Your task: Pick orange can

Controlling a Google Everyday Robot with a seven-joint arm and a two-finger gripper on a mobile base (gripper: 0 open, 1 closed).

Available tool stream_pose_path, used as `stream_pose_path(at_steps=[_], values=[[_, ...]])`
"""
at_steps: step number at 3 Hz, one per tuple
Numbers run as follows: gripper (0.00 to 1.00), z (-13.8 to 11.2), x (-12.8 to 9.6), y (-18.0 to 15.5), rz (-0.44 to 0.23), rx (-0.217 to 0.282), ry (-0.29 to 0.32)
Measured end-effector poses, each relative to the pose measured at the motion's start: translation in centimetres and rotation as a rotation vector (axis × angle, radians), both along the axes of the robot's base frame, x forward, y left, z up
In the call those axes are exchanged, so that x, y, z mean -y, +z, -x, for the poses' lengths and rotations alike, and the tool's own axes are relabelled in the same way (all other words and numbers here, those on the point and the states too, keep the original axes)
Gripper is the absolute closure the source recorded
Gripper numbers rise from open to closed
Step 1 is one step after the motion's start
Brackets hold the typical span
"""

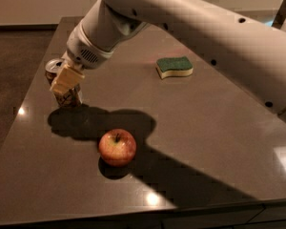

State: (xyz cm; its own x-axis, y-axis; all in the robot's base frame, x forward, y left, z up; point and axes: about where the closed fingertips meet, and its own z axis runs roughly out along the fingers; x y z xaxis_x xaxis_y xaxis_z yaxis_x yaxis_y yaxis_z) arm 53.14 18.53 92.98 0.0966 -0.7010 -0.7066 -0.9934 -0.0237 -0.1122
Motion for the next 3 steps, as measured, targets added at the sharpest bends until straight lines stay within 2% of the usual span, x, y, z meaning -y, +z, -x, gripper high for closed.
stream_pose_path(at_steps=[1,3], values=[[1.0,0.0,1.3,3.0,-0.025,0.016,0.029],[1.0,1.2,2.9,9.3,-0.087,0.066,0.117]])
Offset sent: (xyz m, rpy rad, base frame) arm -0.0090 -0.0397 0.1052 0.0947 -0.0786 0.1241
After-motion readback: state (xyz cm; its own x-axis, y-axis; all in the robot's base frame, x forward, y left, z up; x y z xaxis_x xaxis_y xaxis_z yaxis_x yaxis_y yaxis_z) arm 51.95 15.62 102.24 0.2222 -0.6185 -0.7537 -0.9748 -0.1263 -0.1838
